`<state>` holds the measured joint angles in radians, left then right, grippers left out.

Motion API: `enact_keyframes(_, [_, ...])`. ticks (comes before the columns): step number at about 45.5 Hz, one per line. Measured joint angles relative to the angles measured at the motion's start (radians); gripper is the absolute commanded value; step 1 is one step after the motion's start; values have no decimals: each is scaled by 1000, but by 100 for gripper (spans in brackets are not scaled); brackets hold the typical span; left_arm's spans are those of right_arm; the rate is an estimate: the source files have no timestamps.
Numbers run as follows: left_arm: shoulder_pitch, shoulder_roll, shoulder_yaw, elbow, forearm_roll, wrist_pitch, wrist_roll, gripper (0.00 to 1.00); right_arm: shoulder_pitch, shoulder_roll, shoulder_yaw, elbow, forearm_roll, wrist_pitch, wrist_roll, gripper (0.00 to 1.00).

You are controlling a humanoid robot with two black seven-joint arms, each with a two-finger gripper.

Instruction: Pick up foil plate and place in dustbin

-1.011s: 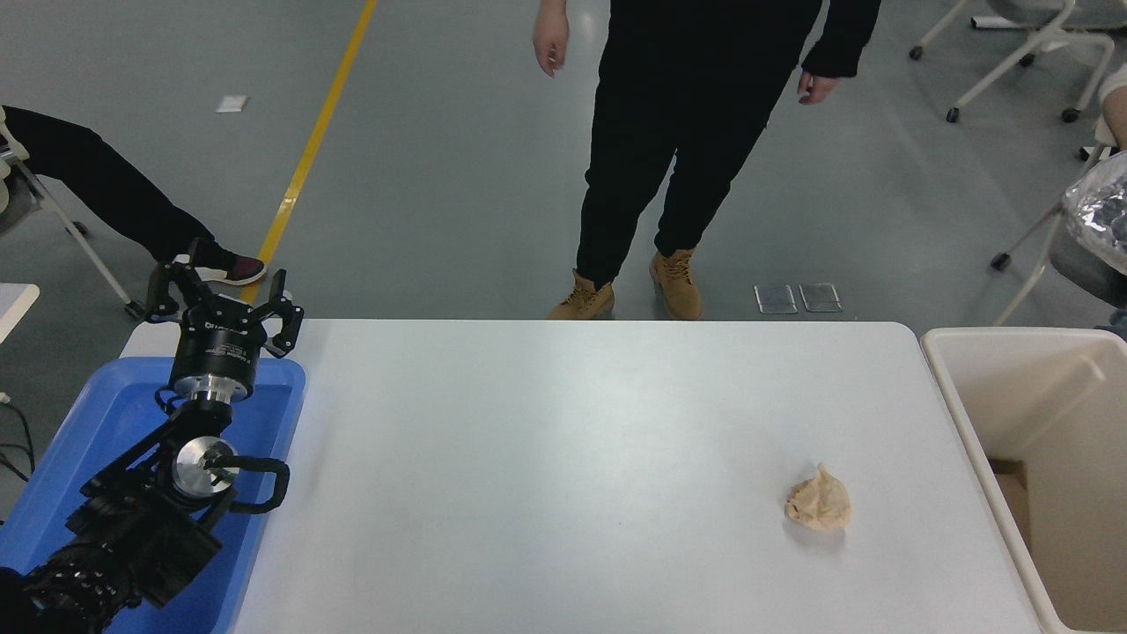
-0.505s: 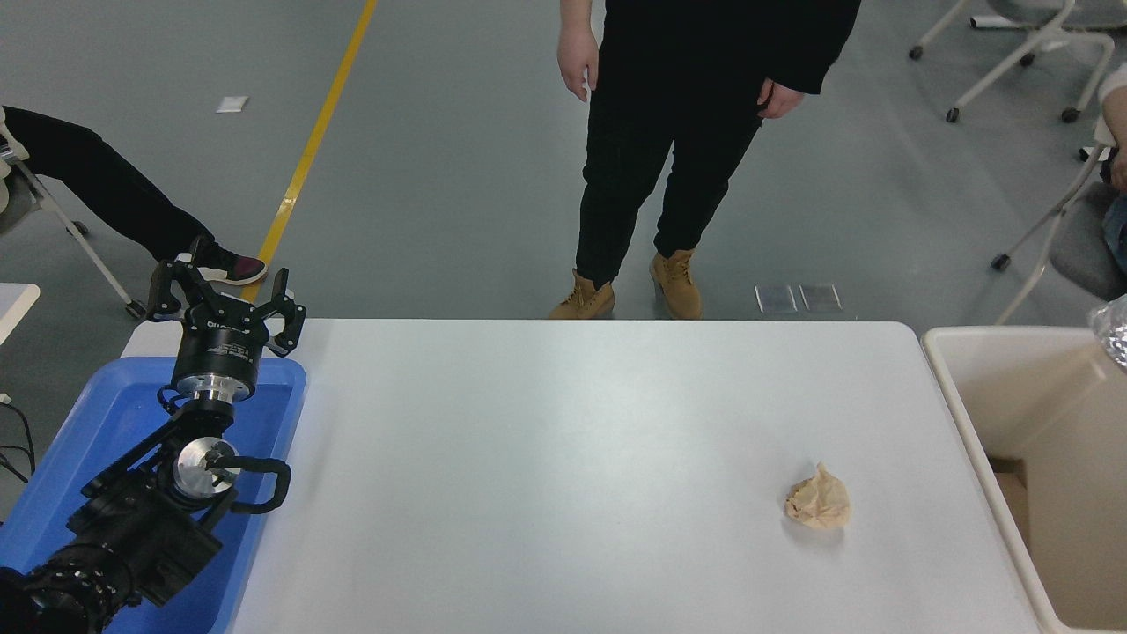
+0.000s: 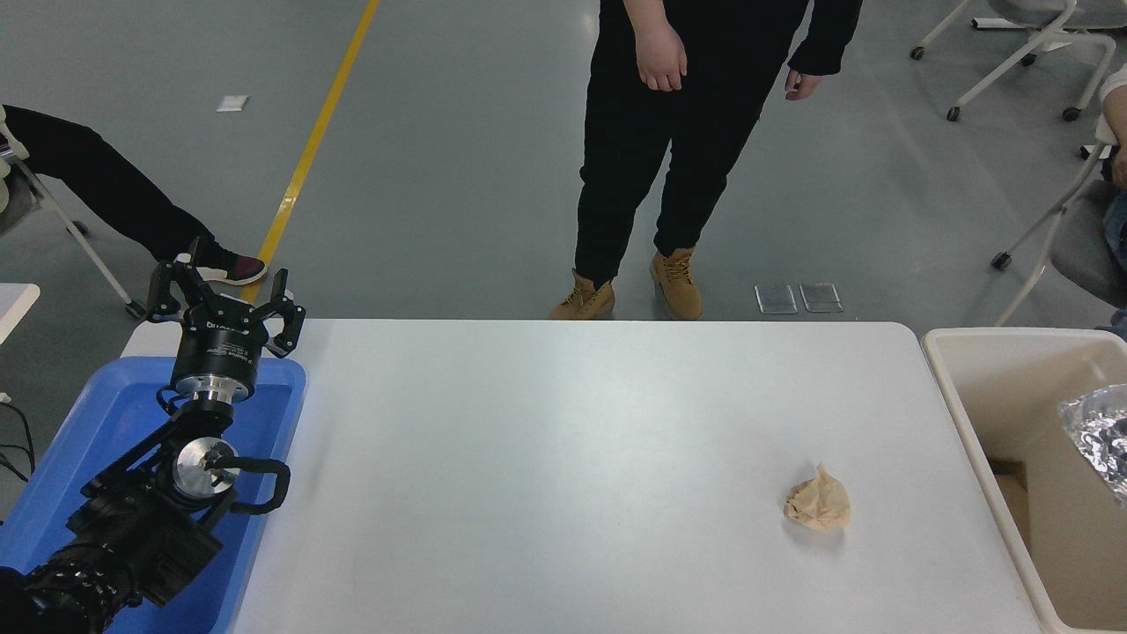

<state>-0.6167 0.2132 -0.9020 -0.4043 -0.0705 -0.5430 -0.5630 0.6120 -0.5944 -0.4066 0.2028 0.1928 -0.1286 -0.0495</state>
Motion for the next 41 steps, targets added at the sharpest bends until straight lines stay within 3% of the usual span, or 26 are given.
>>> enact_keyframes(7, [0,0,0,0,0,0,0,99,-11,6,-2,-3,2,-2,-2,99])
enact_keyframes(25, [0,0,0,0,0,0,0,99,80,4,-42,8,-7,11,-1,100])
enact_keyframes(41, [0,0,0,0,0,0,0,99,345,66,-297,59,-15,39,1,100])
